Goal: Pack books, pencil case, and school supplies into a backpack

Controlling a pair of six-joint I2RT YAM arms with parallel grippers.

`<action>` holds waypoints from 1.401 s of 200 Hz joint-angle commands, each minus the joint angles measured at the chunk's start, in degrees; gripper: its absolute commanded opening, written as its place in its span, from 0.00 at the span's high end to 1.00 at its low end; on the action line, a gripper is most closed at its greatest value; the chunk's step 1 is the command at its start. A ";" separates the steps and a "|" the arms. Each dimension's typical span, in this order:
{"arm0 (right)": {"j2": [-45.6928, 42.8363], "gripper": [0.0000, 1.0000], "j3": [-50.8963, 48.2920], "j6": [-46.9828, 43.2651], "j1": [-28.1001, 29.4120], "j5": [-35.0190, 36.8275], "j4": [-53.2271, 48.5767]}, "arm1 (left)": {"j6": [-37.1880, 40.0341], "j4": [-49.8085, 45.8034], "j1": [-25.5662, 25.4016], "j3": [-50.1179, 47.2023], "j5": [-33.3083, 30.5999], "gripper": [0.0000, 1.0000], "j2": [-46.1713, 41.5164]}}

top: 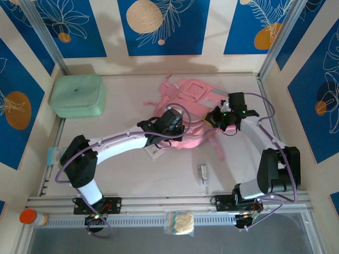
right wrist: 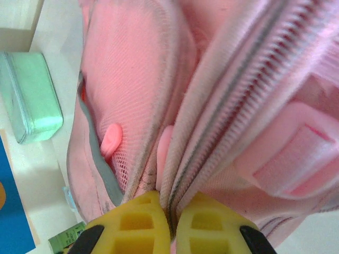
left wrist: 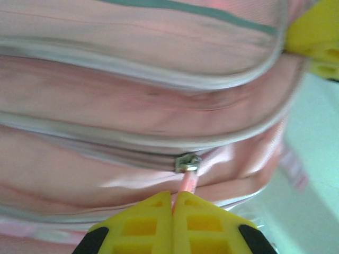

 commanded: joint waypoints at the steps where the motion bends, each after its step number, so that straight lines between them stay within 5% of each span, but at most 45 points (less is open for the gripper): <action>1: 3.34 1.00 6.40 -8.80 -3.74 -1.58 0.69 | 0.35 -4.88 3.34 -2.47 -2.03 1.00 0.00; 115: 6.50 1.00 9.83 -8.83 -2.86 -5.58 -1.85 | 3.10 0.51 3.95 3.24 5.38 1.00 3.66; 217: 4.84 1.00 8.86 -6.59 -2.94 -5.76 -0.70 | 10.90 -0.64 0.73 11.51 7.24 0.62 8.00; 280: 5.64 1.00 9.19 -5.76 -3.07 -6.07 -0.54 | 11.86 -9.27 0.02 18.02 2.87 0.56 14.34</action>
